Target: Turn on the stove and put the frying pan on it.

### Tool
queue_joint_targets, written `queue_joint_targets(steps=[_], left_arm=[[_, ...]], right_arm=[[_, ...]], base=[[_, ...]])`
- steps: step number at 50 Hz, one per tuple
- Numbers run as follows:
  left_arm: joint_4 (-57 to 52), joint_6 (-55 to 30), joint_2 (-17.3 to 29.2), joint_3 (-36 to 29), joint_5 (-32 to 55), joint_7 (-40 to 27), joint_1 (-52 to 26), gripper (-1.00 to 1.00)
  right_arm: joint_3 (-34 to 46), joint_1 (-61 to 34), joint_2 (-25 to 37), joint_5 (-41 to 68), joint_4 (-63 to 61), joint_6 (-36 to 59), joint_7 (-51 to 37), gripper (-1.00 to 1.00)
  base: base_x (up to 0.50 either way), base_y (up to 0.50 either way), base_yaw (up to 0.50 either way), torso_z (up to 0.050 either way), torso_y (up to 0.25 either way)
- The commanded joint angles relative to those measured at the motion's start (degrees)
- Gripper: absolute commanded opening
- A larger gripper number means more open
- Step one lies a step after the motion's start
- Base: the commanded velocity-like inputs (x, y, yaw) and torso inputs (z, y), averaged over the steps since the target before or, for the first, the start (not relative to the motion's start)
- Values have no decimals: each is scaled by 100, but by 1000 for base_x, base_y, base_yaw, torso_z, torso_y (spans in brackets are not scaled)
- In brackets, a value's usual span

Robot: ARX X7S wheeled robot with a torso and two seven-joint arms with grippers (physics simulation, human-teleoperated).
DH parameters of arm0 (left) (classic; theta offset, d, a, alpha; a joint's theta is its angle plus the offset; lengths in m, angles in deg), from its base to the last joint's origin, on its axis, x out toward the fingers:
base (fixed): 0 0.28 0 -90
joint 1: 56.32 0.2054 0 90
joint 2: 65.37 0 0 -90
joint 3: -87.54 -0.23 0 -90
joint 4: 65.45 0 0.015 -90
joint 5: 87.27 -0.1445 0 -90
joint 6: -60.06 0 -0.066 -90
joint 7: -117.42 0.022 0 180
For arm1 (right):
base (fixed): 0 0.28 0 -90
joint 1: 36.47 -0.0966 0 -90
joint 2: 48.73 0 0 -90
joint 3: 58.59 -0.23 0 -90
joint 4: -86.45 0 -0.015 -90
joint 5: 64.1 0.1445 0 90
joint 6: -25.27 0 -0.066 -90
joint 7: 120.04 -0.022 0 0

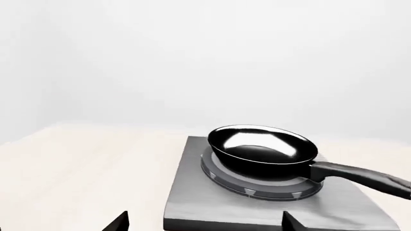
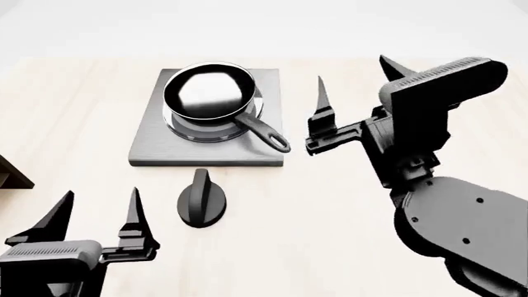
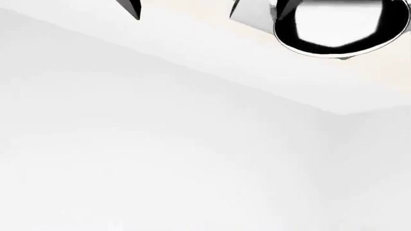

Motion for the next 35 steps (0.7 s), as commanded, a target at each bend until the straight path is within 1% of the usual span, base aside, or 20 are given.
queue_joint_targets(steps=[1, 4, 7, 8, 10, 12, 16, 18, 21, 22, 23, 24, 25, 27, 28, 29, 30, 31, 32, 35], left_arm=[[-633, -55, 190, 352, 107, -246, 7, 100], [-954, -11, 271, 605, 190, -361, 50, 100], [-1159, 242, 306, 754, 122, -308, 165, 100], [-1258, 329, 322, 865, 197, -301, 229, 100], [-1330, 467, 313, 951, 61, -302, 302, 100], [-1412, 732, 254, 1021, -357, -317, 413, 100], [-1598, 1102, 209, 1285, -268, -289, 560, 100], [-1640, 1129, 202, 1342, -246, -314, 583, 100], [-1858, 1511, 194, 1709, 65, -273, 762, 100], [-1911, 1705, 143, 1846, 114, -262, 804, 100], [-1937, 1756, 136, 1893, 134, -258, 831, 100], [-1989, 1958, 62, 2012, 191, -251, 868, 100], [-2040, 2063, 26, 2081, 211, -251, 896, 100], [-2109, 2332, -57, 2241, 188, -199, 972, 100], [-2127, 2411, -74, 2285, 206, -182, 994, 100], [-2153, 2470, -78, 2333, 249, -176, 1020, 100], [-2216, 2608, -86, 2443, 336, -153, 1074, 100], [-2235, 2652, -95, 2496, 338, -155, 1090, 100], [-2268, 2711, -100, 2563, 375, -157, 1114, 100], [-2375, 2885, -105, 2759, 502, -140, 1237, 100]], right_arm=[[-395, 1453, 1849, -663, -1577, -1928, -1256, 100], [-328, 1992, 2410, -1185, -1839, -2721, -1584, 100], [-299, 2268, 2758, -1735, -1943, -3170, -1878, 100], [-285, 2429, 2913, -2042, -1930, -3433, -2217, 100], [-251, 2566, 3069, -2055, -1867, -3832, -2305, 100], [-186, 2816, 3416, -2521, -1798, -4524, -2809, 100], [-33, 3069, 3955, -3126, -1781, -5194, -3483, 100], [-13, 3092, 3977, -3425, -1761, -5144, -3818, 100], [23, 3133, 3978, -3795, -1638, -5427, -4310, 100], [-117, 2996, 3978, -3788, -1486, -5695, -4576, 100], [-136, 2981, 3978, -3767, -1434, -5820, -4577, 100], [-995, 3840, 3119, -3287, -1996, -4966, -3717, 100], [-1854, 4699, 2259, -2428, -2855, -4106, -2858, 100], [-3573, 6418, 540, -1017, -3314, -2387, -1139, 100], [-4433, 7278, -319, -1031, -3338, -1791, -279, 100], [-5292, 8137, -1178, -1138, -3349, -1882, 580, 100], [-6152, 8598, -2038, -1076, -3372, -2035, 1439, 100], [-7011, 8619, -2889, -1025, -3375, -2074, 2299, 100], [-7870, 8658, -2857, -932, -3379, -2106, 3158, 100], [-10449, 8731, -2844, -781, -3370, -2221, 3218, 100]], base=[[0, 0, 0, 0, 0], [0, 0, 0, 0, 0], [0, 0, 0, 0, 0], [0, 0, 0, 0, 0], [0, 0, 0, 0, 0], [0, 0, 0, 0, 0], [0, 0, 0, 0, 0], [0, 0, 0, 0, 0], [0, 0, 0, 0, 0], [0, 0, 0, 0, 0], [0, 0, 0, 0, 0], [0, 0, 0, 0, 0], [0, 0, 0, 0, 0], [0, 0, 0, 0, 0], [0, 0, 0, 0, 0], [0, 0, 0, 0, 0], [0, 0, 0, 0, 0], [0, 0, 0, 0, 0], [0, 0, 0, 0, 0], [0, 0, 0, 0, 0]])
